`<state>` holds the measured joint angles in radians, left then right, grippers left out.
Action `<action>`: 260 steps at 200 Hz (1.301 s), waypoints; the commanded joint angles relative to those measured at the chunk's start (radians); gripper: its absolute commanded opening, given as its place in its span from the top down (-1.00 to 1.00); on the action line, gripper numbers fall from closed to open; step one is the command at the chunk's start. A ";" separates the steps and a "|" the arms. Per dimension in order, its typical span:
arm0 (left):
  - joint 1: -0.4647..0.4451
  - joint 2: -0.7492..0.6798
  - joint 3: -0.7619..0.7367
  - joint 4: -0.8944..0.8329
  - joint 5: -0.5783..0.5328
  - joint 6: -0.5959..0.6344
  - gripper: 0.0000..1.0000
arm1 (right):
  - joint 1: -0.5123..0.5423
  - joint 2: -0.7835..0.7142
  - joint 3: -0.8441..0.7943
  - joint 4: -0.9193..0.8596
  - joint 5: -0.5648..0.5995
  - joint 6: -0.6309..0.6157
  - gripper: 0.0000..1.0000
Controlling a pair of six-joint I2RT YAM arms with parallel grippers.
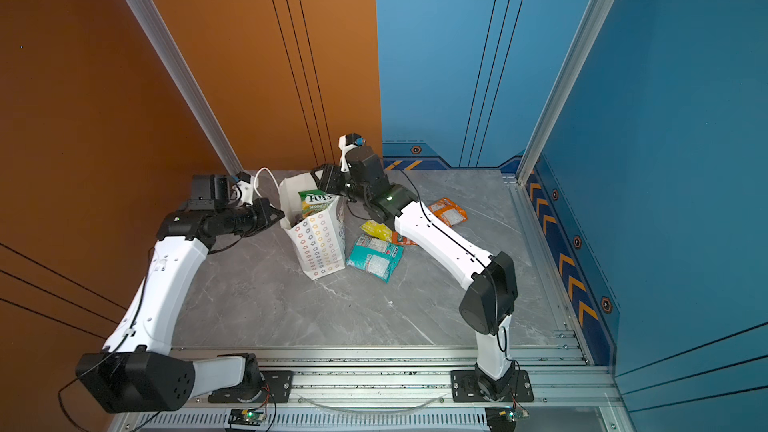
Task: Place the snacks into the paper bag
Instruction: 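Withdraw the right gripper from the bag toward the teal packet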
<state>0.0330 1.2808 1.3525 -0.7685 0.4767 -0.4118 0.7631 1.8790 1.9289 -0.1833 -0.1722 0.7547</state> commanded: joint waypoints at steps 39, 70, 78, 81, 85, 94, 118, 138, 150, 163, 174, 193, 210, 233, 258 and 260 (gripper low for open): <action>0.008 -0.022 0.028 -0.002 0.032 -0.002 0.99 | -0.053 -0.191 -0.198 0.010 0.029 -0.129 -0.27; 0.009 -0.021 0.027 -0.002 0.034 -0.002 0.99 | -0.101 -0.277 -0.334 -0.093 0.052 -0.262 -0.70; 0.010 -0.019 0.027 -0.003 0.031 -0.002 0.99 | -0.113 -0.292 -0.358 -0.134 0.059 -0.296 -0.79; 0.010 -0.020 0.026 -0.003 0.031 -0.002 1.00 | -0.118 -0.296 -0.368 -0.150 0.061 -0.307 -0.81; 0.010 -0.018 0.027 -0.003 0.032 -0.002 0.99 | -0.126 -0.301 -0.382 -0.167 0.060 -0.320 -0.85; 0.009 -0.015 0.025 -0.003 0.030 -0.001 0.99 | -0.146 -0.311 -0.417 -0.195 0.053 -0.337 -0.87; 0.008 -0.012 0.023 -0.003 0.030 -0.002 0.99 | -0.213 -0.305 -0.501 -0.229 0.005 -0.356 -0.90; 0.008 -0.014 0.023 -0.003 0.028 -0.002 0.99 | -0.254 -0.274 -0.533 -0.250 -0.018 -0.368 -0.89; 0.008 -0.016 0.025 -0.003 0.026 -0.004 0.99 | -0.268 -0.240 -0.529 -0.273 -0.026 -0.385 -0.89; 0.010 -0.019 0.025 -0.003 0.027 -0.004 0.99 | -0.271 -0.196 -0.516 -0.293 -0.032 -0.404 -0.89; 0.010 -0.019 0.026 -0.003 0.026 -0.005 0.99 | -0.271 -0.148 -0.494 -0.318 -0.041 -0.416 -0.89; 0.010 -0.020 0.027 -0.003 0.027 -0.007 0.99 | -0.272 -0.077 -0.453 -0.347 -0.078 -0.422 -0.89; 0.010 -0.021 0.027 -0.004 0.027 -0.008 0.99 | -0.267 -0.025 -0.436 -0.349 -0.112 -0.426 -0.89; 0.011 -0.017 0.027 -0.003 0.026 -0.010 0.99 | -0.255 0.036 -0.412 -0.363 -0.110 -0.442 -0.88; 0.011 -0.016 0.030 -0.003 0.028 -0.010 0.99 | -0.254 0.089 -0.404 -0.365 -0.136 -0.443 -0.89; 0.011 -0.015 0.030 -0.003 0.029 -0.010 0.99 | -0.253 0.092 -0.404 -0.364 -0.139 -0.443 -0.89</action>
<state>0.0387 1.2808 1.3525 -0.7692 0.4767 -0.4160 0.5045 1.9388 1.4895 -0.5079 -0.2680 0.3355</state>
